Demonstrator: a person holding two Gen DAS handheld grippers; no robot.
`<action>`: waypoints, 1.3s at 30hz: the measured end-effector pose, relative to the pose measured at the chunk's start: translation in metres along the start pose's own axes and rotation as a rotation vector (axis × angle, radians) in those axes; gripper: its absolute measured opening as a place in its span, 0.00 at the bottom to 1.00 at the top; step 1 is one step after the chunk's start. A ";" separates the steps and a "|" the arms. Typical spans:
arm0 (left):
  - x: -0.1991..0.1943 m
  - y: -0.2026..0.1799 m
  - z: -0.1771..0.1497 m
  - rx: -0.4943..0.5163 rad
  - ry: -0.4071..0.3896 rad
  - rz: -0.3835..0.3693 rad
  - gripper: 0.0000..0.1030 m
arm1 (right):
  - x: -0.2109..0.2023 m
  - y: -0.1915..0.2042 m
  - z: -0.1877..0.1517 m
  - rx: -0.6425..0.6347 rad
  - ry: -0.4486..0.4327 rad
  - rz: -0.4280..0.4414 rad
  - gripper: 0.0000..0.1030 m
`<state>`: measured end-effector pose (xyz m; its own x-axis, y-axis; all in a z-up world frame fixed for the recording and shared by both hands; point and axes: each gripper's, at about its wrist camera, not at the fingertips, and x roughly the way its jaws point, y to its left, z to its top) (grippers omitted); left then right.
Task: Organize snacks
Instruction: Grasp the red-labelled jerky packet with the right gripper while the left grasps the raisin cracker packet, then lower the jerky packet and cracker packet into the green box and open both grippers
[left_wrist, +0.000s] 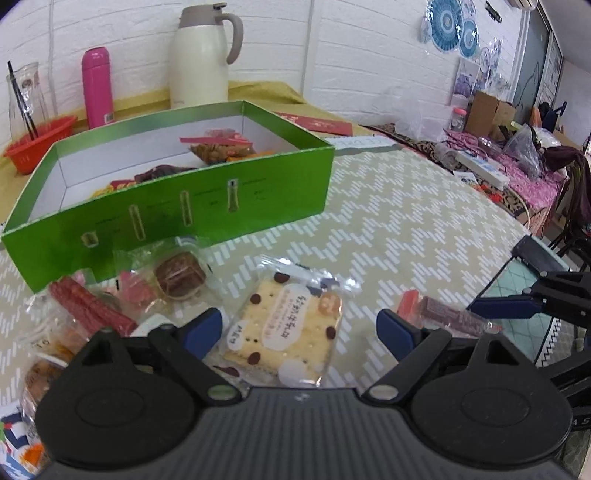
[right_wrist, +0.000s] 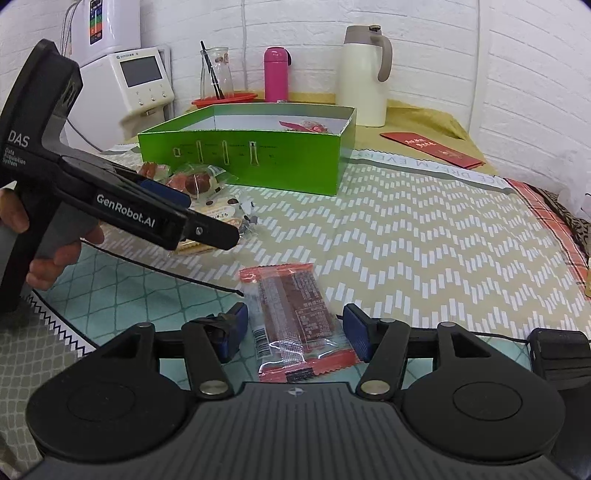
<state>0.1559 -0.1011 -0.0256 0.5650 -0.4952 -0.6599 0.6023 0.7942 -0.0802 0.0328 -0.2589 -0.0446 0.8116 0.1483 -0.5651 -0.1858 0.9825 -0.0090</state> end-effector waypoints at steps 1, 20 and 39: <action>0.000 -0.003 -0.003 0.010 0.011 -0.011 0.87 | -0.001 0.001 -0.001 -0.002 0.002 0.003 0.96; 0.010 -0.018 0.007 -0.078 0.032 0.064 0.69 | -0.004 0.007 -0.004 0.014 0.000 -0.001 1.00; -0.010 -0.009 0.006 -0.098 -0.009 0.040 0.58 | -0.009 0.016 0.005 -0.014 -0.058 -0.023 0.64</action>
<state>0.1481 -0.1056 -0.0136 0.5932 -0.4649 -0.6573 0.5210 0.8441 -0.1268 0.0258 -0.2439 -0.0355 0.8466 0.1329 -0.5155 -0.1747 0.9841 -0.0333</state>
